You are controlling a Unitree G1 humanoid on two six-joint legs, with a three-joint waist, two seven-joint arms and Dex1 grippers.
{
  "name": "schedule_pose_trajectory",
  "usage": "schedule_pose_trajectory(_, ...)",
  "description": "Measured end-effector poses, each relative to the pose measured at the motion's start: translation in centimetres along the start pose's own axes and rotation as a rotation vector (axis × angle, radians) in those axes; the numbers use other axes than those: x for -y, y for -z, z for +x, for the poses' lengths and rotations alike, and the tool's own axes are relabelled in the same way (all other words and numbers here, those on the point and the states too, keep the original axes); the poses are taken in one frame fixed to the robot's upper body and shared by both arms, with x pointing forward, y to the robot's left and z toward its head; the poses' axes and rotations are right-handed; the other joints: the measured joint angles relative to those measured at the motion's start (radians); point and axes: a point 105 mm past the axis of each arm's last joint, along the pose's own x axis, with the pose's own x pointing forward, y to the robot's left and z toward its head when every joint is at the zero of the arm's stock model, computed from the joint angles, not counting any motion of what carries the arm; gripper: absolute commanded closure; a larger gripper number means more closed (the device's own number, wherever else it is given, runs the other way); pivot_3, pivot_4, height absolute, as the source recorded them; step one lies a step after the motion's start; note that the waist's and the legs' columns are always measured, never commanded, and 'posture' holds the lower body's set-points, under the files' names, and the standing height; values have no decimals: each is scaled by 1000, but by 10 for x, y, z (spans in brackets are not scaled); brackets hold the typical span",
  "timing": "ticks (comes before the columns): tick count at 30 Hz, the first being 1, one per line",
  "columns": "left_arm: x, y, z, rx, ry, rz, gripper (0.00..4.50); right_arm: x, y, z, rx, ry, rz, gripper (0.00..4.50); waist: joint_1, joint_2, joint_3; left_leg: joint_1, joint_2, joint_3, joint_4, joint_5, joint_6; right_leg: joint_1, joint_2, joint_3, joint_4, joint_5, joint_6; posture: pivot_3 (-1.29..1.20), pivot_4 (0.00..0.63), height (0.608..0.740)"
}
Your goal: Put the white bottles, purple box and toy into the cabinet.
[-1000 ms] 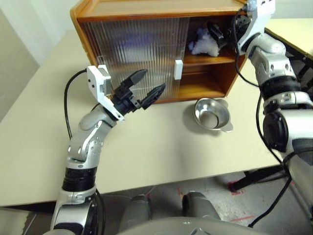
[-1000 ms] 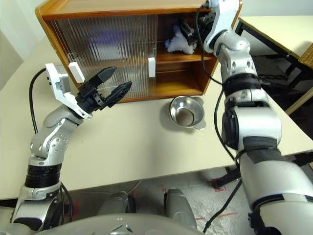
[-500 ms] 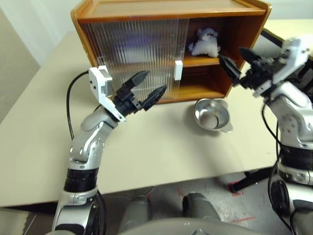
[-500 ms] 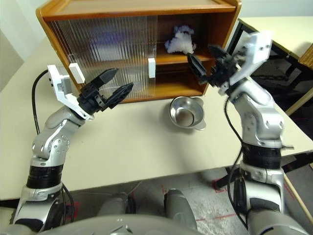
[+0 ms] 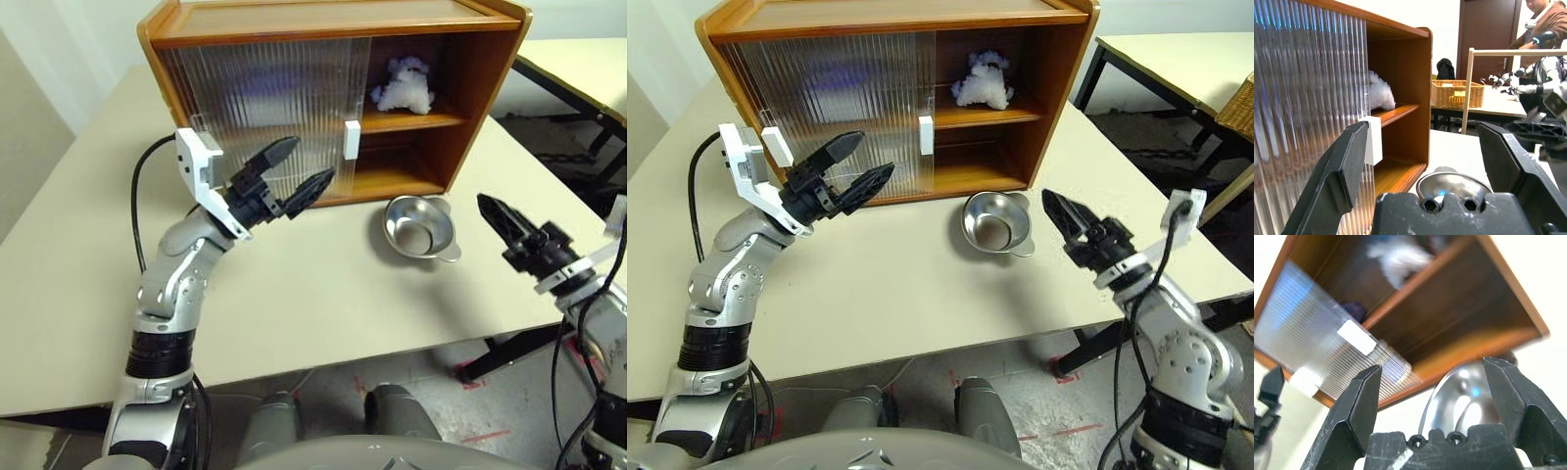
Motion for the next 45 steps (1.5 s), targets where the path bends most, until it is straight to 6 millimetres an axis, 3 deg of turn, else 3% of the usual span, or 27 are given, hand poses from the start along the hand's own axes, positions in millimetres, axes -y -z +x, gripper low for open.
schedule_pose_trajectory(8, -2, 3, -1, -17, -7, -6, 0, 19, 32, -20, -46, 45, 387, 41, -2, 0, 0, 0, 1, 0, -1, 0, 0, 0, 1, 1, -2, -1, -2, -34, 6, 740)
schedule_pose_trajectory(13, -2, 2, -2, -20, -10, -5, 0, 18, 40, -24, -58, 35, 525, 41, -2, 1, 0, -1, 1, 0, -1, 0, 0, 0, 1, 1, -3, -2, -3, -23, 6, 740)
schedule_pose_trajectory(29, -5, -4, -5, -15, -37, 19, 0, -1, 50, -7, -86, 67, 624, 41, 11, 0, 1, -1, 1, 0, -7, 0, 0, -1, 1, 1, -7, -2, -2, 12, 15, 740)
schedule_pose_trajectory(38, -7, -4, -7, -22, -48, 24, 0, -6, 43, -13, -74, 85, 598, 41, 26, 0, 1, -1, 1, 0, -12, 2, 3, -1, 1, 1, -8, -2, 3, -5, 13, 740)
schedule_pose_trajectory(45, -6, -3, -6, -17, -46, 16, 0, 3, 31, -24, -60, 119, 558, 41, 25, 0, 1, -1, 1, 0, -13, 2, 4, -1, 1, 1, -9, -2, 2, -11, 12, 740)
